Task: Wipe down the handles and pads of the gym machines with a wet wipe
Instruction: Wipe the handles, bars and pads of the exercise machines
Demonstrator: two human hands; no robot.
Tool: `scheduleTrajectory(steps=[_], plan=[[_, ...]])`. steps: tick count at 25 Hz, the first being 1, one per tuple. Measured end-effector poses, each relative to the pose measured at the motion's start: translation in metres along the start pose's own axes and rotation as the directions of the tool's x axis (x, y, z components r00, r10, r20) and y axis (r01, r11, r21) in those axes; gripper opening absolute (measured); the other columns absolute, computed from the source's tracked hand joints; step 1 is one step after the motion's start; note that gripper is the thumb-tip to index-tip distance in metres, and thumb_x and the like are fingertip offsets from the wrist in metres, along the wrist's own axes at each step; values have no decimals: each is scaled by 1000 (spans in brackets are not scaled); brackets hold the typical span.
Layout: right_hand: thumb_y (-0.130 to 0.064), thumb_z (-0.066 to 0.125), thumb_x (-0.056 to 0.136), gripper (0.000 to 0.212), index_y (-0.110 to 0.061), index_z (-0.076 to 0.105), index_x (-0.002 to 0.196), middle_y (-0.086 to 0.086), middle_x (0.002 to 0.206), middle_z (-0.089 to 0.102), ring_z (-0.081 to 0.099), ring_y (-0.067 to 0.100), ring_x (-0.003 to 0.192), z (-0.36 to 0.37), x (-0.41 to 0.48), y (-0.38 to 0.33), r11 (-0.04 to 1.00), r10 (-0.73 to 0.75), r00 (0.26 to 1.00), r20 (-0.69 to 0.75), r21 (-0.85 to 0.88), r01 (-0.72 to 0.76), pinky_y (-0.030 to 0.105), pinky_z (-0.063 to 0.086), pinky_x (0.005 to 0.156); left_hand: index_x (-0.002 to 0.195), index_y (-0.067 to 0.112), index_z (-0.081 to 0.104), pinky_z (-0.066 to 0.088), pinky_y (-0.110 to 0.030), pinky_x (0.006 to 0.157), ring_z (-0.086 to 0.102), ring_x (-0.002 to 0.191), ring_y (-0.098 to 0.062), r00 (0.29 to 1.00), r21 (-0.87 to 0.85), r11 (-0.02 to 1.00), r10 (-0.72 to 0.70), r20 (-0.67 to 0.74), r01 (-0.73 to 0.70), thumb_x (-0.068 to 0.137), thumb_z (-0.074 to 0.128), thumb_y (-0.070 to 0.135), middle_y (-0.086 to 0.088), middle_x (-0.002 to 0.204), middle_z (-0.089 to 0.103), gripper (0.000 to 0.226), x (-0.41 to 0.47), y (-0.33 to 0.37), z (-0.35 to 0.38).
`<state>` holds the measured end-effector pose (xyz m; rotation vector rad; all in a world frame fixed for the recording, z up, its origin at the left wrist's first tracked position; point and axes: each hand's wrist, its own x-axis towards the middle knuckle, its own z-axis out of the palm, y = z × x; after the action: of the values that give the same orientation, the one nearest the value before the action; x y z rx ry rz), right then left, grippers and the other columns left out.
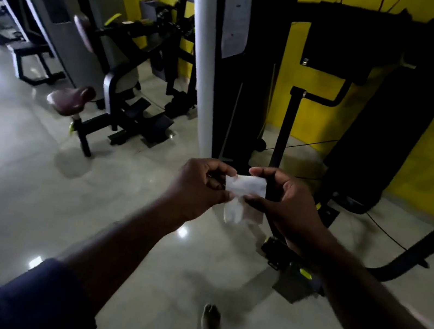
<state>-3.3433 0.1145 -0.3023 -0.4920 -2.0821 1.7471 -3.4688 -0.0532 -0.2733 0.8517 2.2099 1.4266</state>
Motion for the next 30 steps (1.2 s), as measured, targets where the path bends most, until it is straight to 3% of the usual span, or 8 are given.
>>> scheduleTrajectory(steps=[4,9,13,15,19,23,27,30], plan=[[-35,95,66,53,-28,73,114,-7,102,79,77,10,94,-19,122,25,978,18,998,-62,-206,-30,43,63,89,90,29,77,57,-28,70,62,62,-3,999,137,990,18,35,-22,75,88,9,18,62,65,26,141,-26,4],[-32,91,76,23,-30,73,91,-21,81,69,65,-9,77,-38,267,17,852,-40,992,-119,-523,-29,10,47,67,85,20,78,61,-37,74,70,76,-16,993,176,980,75,91,-90,84,79,10,9,78,69,10,307,-35,-4],[-35,88,77,18,-26,73,83,-4,98,65,63,8,85,-53,373,31,771,-119,967,-226,-635,-54,27,54,75,93,23,77,58,-30,72,68,77,-3,967,96,985,122,224,-146,91,73,21,8,84,74,5,443,-52,4],[-37,88,78,23,-22,70,82,-6,93,72,68,11,84,-62,417,37,842,-28,956,-293,-523,-135,33,56,74,86,33,74,51,-20,67,62,69,8,935,56,987,122,332,-148,94,72,20,14,76,71,16,505,-52,9],[-33,86,84,34,-18,56,79,-8,63,57,54,11,62,-77,484,49,953,158,904,-397,-178,-245,32,41,59,84,34,74,53,-29,71,67,71,-5,842,-20,969,224,490,-246,92,75,16,9,78,75,20,603,-41,27],[-17,76,92,25,-5,67,112,13,90,70,65,22,84,-108,542,67,916,335,850,-408,353,-192,31,51,67,90,26,78,58,-37,77,71,77,-11,814,-100,975,221,538,-198,82,78,32,8,80,77,9,686,-25,68],[-16,66,98,32,-4,70,127,26,123,70,65,42,115,-165,603,105,855,380,852,-361,489,-173,51,50,101,82,34,79,59,-43,73,70,73,-15,839,-138,981,187,512,-135,74,77,34,7,74,74,9,768,-29,123],[-12,61,101,22,-2,75,116,10,99,73,64,30,96,-229,669,123,883,380,856,-349,412,-224,31,51,85,82,29,76,55,-34,66,69,70,-16,893,-162,987,65,445,10,83,84,14,3,74,75,17,830,-30,162]])
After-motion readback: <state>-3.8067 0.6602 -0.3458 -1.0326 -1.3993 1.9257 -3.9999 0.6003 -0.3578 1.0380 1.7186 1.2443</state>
